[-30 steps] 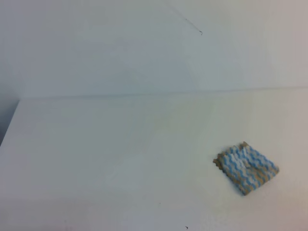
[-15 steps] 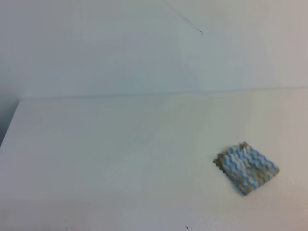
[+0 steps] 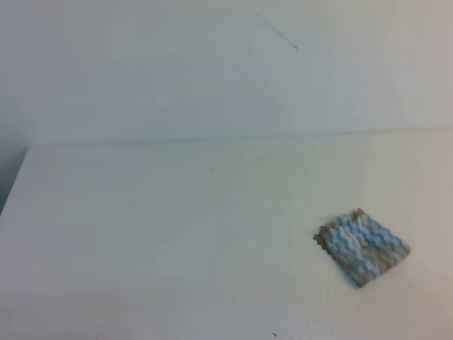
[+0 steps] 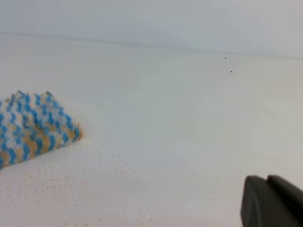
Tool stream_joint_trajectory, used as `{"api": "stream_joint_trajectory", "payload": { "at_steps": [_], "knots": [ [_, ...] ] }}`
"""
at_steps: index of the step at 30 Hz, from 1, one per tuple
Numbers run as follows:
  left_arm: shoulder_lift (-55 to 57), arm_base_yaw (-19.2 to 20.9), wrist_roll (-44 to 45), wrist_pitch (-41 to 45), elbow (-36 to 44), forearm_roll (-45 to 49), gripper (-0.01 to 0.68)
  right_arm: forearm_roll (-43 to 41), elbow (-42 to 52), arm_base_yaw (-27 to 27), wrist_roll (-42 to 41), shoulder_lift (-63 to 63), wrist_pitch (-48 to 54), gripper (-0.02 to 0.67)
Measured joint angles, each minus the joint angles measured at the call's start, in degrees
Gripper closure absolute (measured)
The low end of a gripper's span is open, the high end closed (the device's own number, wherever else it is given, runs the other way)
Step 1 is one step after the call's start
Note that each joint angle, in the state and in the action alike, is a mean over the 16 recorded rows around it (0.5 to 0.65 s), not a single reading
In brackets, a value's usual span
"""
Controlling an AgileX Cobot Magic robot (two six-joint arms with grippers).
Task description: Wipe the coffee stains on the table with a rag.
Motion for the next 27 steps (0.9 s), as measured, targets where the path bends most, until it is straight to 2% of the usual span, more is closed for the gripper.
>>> {"api": "stream_joint_trajectory", "payload": {
  "at_steps": [27],
  "knots": [
    [0.10, 0.00, 0.00, 0.06, -0.16, 0.00, 0.673, 0.00, 0.00, -0.03, 0.00, -0.49, 0.00, 0.652]
  ]
}}
